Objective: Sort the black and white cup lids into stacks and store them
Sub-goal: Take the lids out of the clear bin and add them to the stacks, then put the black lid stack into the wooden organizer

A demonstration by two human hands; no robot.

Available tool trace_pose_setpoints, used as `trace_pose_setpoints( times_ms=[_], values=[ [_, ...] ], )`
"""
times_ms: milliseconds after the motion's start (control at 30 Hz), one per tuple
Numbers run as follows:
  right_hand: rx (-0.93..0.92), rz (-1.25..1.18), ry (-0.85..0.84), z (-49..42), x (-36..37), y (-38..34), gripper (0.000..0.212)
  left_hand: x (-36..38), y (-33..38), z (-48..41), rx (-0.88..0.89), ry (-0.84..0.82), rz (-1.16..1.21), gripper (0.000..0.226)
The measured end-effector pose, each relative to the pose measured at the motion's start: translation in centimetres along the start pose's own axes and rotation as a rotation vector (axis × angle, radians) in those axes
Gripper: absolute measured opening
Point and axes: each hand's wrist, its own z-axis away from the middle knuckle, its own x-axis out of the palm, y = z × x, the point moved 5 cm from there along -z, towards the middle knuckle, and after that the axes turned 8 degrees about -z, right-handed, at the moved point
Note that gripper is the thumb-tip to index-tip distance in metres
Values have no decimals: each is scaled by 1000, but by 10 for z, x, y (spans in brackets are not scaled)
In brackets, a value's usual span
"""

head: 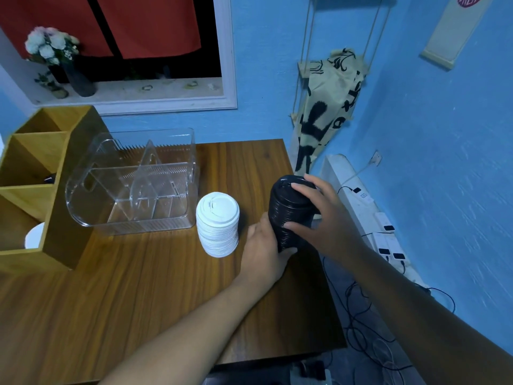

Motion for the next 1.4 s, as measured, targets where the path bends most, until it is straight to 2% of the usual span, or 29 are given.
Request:
trace_pose_setpoints(
  times_ms=[267, 433, 533, 700, 1067, 1200, 1400],
  values=[
    [-106, 115, 72, 6, -36, -72, 72, -45, 34, 25, 53, 64, 237, 89],
    [-177, 156, 96, -21, -51, -142, 73, -105, 53, 25, 69, 105, 350, 80],
    [-194, 146, 113, -45, -45, -180, 73, -151, 47, 20, 88, 113, 319, 84],
    [-227, 43, 120, -92, 12, -233, 74, -237, -14, 11, 77, 165, 160, 84],
    [-319, -211, 12, -206, 230, -318, 59, -407, -222, 7, -46, 288, -172, 90],
    [-321, -260, -56, -241, 284, -327, 59, -431, -272, -3, -117, 287, -180, 88],
    [-308, -220, -172, -273, 324, -315, 59, -423, -315, -31, -223, 255, -154, 85]
  ],
)
